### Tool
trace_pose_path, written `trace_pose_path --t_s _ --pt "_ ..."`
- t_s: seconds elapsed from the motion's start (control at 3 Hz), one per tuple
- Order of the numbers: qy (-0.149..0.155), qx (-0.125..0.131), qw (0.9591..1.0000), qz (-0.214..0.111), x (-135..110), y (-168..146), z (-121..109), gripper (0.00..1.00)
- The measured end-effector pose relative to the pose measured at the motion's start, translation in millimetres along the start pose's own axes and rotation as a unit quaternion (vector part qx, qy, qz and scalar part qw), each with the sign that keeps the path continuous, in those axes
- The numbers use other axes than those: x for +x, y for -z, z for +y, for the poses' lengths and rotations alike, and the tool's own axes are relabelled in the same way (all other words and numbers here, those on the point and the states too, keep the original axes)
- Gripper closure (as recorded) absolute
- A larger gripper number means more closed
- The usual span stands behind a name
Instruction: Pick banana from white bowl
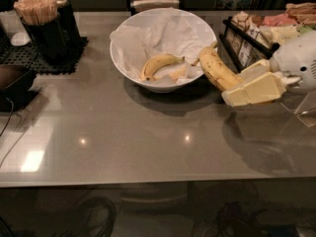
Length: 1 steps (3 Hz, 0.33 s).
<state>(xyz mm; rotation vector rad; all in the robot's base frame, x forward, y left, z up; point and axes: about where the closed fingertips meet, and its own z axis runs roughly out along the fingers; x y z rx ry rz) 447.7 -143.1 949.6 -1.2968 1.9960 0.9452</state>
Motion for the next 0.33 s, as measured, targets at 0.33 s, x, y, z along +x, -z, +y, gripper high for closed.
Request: trace_pose_path --t_s 0.33 --pt "-0.013 0.008 0.9995 -0.029 0.4 18.0 7.6 1.0"
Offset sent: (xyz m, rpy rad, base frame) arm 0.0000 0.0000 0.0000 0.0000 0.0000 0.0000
